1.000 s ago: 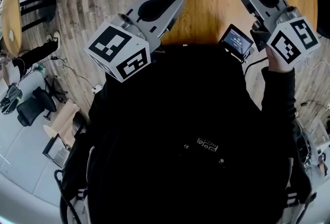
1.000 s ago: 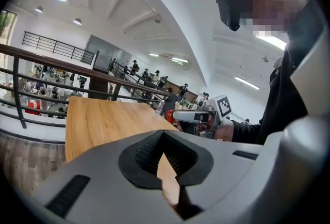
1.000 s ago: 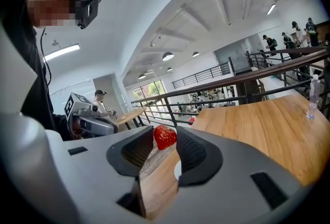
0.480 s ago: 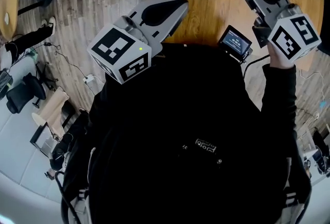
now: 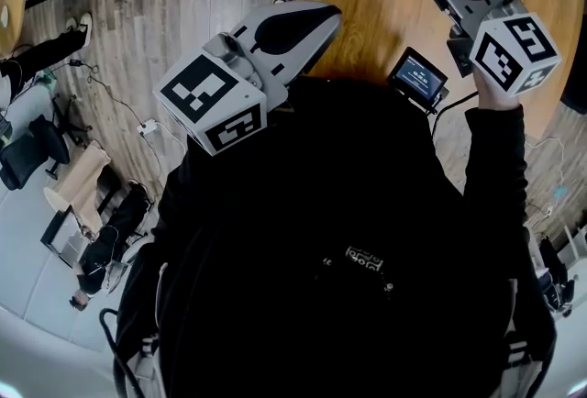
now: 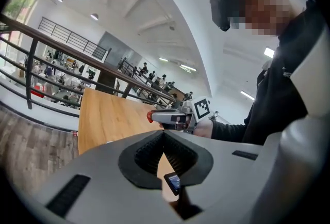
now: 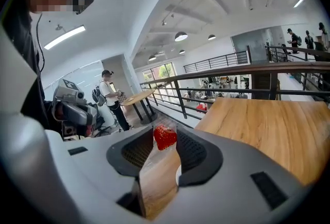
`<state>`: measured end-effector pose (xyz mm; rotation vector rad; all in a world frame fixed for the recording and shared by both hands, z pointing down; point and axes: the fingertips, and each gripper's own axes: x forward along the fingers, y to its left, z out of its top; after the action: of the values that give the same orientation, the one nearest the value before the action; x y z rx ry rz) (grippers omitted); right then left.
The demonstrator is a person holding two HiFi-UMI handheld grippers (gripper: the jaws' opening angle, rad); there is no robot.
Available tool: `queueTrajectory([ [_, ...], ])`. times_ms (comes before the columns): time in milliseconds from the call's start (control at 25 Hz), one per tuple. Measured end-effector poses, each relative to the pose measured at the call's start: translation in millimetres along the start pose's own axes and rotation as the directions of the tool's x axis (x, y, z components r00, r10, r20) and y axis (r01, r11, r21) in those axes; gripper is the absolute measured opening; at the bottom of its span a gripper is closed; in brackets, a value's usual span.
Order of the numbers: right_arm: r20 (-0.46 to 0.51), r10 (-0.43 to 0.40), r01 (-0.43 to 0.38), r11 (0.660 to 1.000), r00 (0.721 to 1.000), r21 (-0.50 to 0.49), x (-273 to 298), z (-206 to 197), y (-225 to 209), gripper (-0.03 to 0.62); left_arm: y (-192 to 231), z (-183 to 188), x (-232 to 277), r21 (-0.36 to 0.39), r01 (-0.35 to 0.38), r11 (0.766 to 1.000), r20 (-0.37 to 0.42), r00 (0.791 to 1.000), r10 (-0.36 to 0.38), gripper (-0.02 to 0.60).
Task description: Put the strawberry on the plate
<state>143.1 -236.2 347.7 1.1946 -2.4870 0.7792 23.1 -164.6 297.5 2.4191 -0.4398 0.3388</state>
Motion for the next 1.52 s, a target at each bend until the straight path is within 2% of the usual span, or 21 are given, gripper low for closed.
queueTrajectory([
  [240, -0.049, -0.012, 0.013, 1.000, 0.999, 0.023, 10, -22, -15, 0.150, 3, 4, 3, 0.002, -0.004, 1.000, 0.005, 1.000, 0.004, 0.002],
  [400, -0.092, -0.023, 0.026, 0.999, 0.995, 0.032, 25, -35, -23, 0.150, -7, 3, 4, -0.004, 0.090, 0.996, -0.016, 0.996, -0.090, 0.002],
  [480, -0.124, -0.032, 0.037, 0.999, 0.992, 0.035, 29, -48, -30, 0.150, -10, 2, 7, -0.006, 0.112, 0.994, -0.012, 0.994, -0.112, 0.002],
  [920, -0.276, -0.039, 0.041, 0.999, 0.960, 0.003, 69, -97, -58, 0.150, 8, -1, -2, -0.071, 0.063, 0.996, 0.028, 0.998, -0.061, 0.002],
  [1200, -0.383, 0.004, 0.003, 1.000, 0.924, 0.017, 95, -132, -66, 0.150, 15, 3, -14, -0.102, 0.035, 0.994, 0.051, 0.998, -0.030, 0.002],
  [1400, -0.456, -0.003, 0.005, 1.000, 0.890, 0.002, 104, -158, -73, 0.150, 14, 2, -21, -0.117, 0.027, 0.993, 0.061, 0.998, -0.020, 0.002],
  [1520, -0.473, -0.005, 0.013, 1.000, 0.881, 0.014, 107, -169, -80, 0.150, 15, 2, -21, -0.114, 0.027, 0.993, 0.064, 0.998, -0.020, 0.002],
])
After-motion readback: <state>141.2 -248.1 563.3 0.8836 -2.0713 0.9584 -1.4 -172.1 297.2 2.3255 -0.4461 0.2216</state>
